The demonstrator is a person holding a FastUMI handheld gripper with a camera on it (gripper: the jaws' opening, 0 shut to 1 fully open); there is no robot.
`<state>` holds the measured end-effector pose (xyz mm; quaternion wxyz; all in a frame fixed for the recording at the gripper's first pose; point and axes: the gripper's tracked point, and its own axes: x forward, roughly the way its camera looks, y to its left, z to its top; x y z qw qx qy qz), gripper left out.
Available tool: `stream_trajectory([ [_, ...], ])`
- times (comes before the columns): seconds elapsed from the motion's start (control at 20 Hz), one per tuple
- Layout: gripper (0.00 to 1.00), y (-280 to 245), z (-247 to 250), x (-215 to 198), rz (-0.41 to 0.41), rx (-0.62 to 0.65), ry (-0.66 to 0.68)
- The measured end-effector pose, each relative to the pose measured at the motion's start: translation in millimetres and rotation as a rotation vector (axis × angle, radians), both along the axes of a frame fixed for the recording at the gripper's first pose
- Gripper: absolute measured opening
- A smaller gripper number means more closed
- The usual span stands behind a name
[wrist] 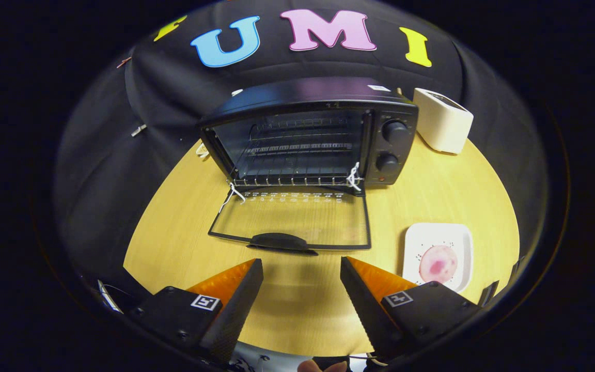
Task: Open the toaster oven, put the food inside, and close the toaster oven door.
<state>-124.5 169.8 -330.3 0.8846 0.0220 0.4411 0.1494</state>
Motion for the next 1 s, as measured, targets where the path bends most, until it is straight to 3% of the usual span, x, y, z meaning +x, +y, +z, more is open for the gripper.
stream_trajectory([
  [0.35, 0.99, -94.3, 30.9, 5.6, -0.013, -0.001, 0.025],
  [1.0, 0.99, -260.1, -9.1, 15.5, -0.142, -0.018, 0.246],
])
